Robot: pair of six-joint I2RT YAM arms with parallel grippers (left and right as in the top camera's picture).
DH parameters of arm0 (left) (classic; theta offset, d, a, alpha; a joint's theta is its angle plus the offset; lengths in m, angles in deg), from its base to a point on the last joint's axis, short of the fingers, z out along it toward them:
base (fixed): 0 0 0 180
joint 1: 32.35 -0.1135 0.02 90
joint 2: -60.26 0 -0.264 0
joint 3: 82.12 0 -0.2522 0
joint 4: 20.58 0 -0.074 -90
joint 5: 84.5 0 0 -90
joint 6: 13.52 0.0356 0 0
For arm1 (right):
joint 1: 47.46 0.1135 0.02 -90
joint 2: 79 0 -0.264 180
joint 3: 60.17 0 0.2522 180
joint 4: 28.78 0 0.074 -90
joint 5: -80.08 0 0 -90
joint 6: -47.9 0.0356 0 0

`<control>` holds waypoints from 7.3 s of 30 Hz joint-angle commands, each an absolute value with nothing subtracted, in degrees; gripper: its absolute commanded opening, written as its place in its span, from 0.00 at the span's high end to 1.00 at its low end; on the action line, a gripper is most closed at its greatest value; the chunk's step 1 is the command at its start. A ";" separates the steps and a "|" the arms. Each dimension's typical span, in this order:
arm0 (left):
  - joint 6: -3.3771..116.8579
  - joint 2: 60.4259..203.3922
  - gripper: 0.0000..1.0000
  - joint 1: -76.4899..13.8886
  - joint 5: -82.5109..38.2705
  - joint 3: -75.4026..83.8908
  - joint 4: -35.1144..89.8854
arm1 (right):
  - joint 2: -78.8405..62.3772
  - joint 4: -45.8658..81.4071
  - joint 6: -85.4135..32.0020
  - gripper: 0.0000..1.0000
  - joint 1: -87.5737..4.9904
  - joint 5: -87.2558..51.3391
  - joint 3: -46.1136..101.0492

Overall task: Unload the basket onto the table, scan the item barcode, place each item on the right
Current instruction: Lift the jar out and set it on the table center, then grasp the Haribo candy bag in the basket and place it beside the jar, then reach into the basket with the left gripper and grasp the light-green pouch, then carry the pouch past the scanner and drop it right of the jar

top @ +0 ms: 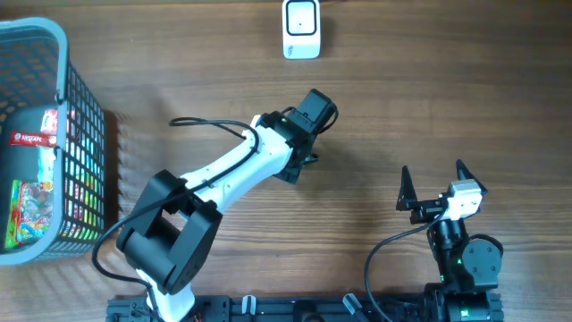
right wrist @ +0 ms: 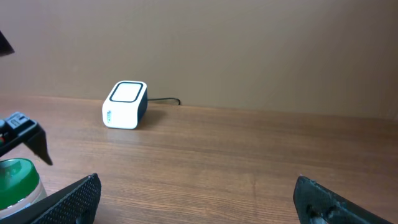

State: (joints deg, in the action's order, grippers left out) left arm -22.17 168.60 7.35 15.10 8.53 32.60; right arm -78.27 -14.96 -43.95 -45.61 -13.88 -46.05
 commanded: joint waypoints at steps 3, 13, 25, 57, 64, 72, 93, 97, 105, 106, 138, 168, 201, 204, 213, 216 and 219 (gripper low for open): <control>-13.54 168.79 0.00 7.72 14.03 0.73 32.80 | -78.58 -15.05 -44.98 0.00 -45.39 -13.12 -46.11; 6.31 161.89 0.00 6.06 14.77 -8.59 36.31 | -78.58 -15.05 -44.98 0.00 -45.39 -13.12 -46.11; 20.67 125.06 0.00 -35.05 32.00 -8.59 51.81 | -78.58 -15.05 -44.98 0.00 -45.39 -13.12 -46.11; 26.83 168.68 0.96 -80.29 20.96 28.59 29.17 | -78.58 -15.05 -44.96 0.00 -45.39 -13.12 -46.11; 27.09 155.22 0.96 -80.29 12.61 10.58 43.29 | -78.58 -15.05 -44.98 0.00 -45.39 -13.12 -46.11; 27.03 125.65 0.96 -78.85 -3.10 2.67 41.80 | -78.58 -15.05 -44.96 0.00 -45.39 -13.12 -46.11; 28.10 153.71 0.96 -5.61 11.98 16.99 42.04 | -78.58 -15.05 -44.98 0.00 -45.39 -13.12 -46.11; 27.66 161.65 0.96 -3.55 11.80 17.16 42.26 | -78.58 -15.05 -44.98 0.00 -45.39 -13.12 -46.11; 27.68 156.71 0.00 -1.70 11.65 16.68 42.50 | -78.58 -15.05 -44.96 0.00 -45.39 -13.12 -46.11; 27.68 154.17 0.00 -1.98 11.69 16.24 42.83 | -78.58 -15.05 -44.98 0.00 -45.39 -13.12 -46.11; 20.75 162.63 0.00 -70.00 6.77 1.53 41.34 | -78.58 -15.05 -44.98 0.00 -45.39 -13.12 -46.11; 28.08 148.75 0.66 -69.85 4.13 -12.52 47.24 | -78.58 -15.05 -44.98 0.00 -45.39 -13.12 -46.11; 28.21 180.51 0.61 18.98 -2.56 -12.52 45.91 | -78.58 -15.05 -44.96 0.00 -45.39 -13.12 -46.11; 31.11 182.08 0.56 19.64 -2.51 -12.43 46.61 | -78.58 -15.05 -44.98 0.00 -45.39 -13.12 -46.11; 31.29 176.11 0.26 19.22 -2.32 -12.65 49.36 | -78.58 -15.05 -44.98 0.00 -45.39 -13.12 -46.11; 31.33 169.16 0.16 17.47 -2.08 -12.65 49.41 | -78.58 -15.05 -44.98 0.00 -45.39 -13.12 -46.11; 34.33 161.45 0.14 13.39 -1.82 -12.65 50.76 | -78.58 -15.05 -44.98 0.00 -45.39 -13.12 -46.11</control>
